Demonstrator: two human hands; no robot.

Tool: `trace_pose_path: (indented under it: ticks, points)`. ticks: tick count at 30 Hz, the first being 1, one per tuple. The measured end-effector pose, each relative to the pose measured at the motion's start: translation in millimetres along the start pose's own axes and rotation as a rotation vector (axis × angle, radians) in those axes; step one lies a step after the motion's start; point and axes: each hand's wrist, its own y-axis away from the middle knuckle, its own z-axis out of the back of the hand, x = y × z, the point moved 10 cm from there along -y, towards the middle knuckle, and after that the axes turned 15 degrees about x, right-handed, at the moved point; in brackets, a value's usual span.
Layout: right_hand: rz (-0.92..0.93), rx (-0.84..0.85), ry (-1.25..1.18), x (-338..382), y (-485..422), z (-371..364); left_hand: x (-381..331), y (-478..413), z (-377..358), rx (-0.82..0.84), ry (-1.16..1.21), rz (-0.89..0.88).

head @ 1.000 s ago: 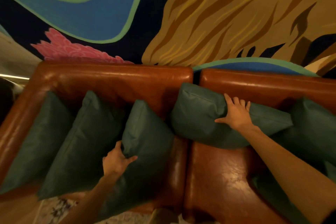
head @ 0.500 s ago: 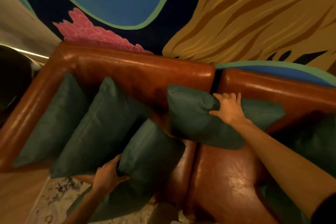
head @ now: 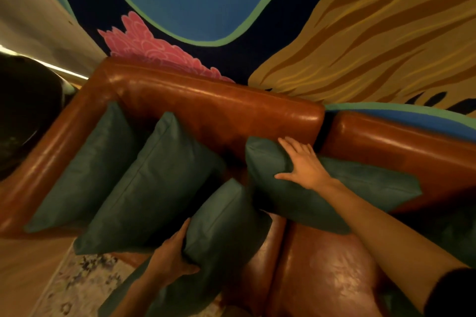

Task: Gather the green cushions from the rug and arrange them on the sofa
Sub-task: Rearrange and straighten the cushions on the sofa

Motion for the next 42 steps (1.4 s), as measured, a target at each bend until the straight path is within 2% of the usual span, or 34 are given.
trace_pose_path:
  ticks: [3, 6, 9, 11, 13, 15, 18, 20, 24, 27, 29, 30, 32, 33, 35, 38, 39, 42]
  points:
    - [-0.029, 0.034, 0.068, 11.4, -19.6, -1.6, -2.6, -0.1, -1.1, -0.007, 0.059, -0.052]
    - [-0.028, 0.056, 0.079, 12.8, -22.9, 3.0, 1.6, -1.1, 1.0, -0.037, 0.019, -0.066]
    - [-0.041, 0.014, 0.085, 24.0, -7.0, 8.8, -6.1, 0.1, 7.3, -0.087, 0.021, -0.092]
    - [0.067, 0.007, 0.073, 52.4, 17.2, -2.3, -17.3, 3.1, 8.6, -0.094, 0.006, -0.116]
    - [0.244, 0.069, 0.014, 90.7, 44.5, -23.8, -21.6, 5.6, 10.2, -0.101, -0.008, -0.117]
    - [0.3, 0.116, -0.118, 113.6, 57.9, -40.4, -24.2, 10.2, 12.6, -0.091, 0.023, -0.141]
    - [0.113, 0.173, -0.581, 112.0, 49.9, -60.1, -20.4, 18.2, 7.6, -0.043, 0.143, -0.189]
    - [-0.014, 0.225, -0.758, 111.2, 45.3, -84.3, -11.7, 29.7, 5.6, -0.03, 0.205, -0.198]
    - [-0.124, 0.116, -0.674, 99.2, 48.2, -113.8, 42.8, 64.0, -0.3, -0.04, 0.42, -0.041]
    - [-0.147, 0.073, -0.665, 70.2, 57.9, -117.2, 104.9, 102.9, 4.6, -0.209, 0.466, 0.182]
    - [-0.18, 0.078, -0.72, 48.1, 74.9, -122.5, 133.3, 124.5, -2.3, -0.262, 0.556, 0.295]
    - [-0.202, 0.058, -0.756, 35.0, 84.1, -126.0, 140.5, 130.5, -12.3, -0.251, 0.652, 0.344]
    - [-0.281, 0.023, -0.893, 5.6, 100.6, -145.7, 142.8, 132.2, -48.1, -0.135, 0.991, 0.396]
    - [-0.311, 0.01, -0.953, 0.6, 112.3, -148.8, 133.3, 129.7, -60.1, -0.09, 1.16, 0.357]
    - [-0.368, 0.036, -1.045, -0.8, 138.1, -148.5, 111.4, 119.3, -58.3, -0.108, 1.372, 0.223]
    - [-0.476, -0.083, -1.044, -32.3, 173.8, -149.1, 78.6, 99.5, -31.6, -0.181, 1.3, 0.141]
    - [-0.495, -0.075, -1.048, -46.3, 185.4, -157.0, 66.1, 91.8, -25.9, -0.18, 1.249, 0.146]
    - [-0.582, -0.063, -1.058, -135.9, 208.1, -229.7, 37.2, 62.9, -19.3, -0.163, 1.151, 0.164]
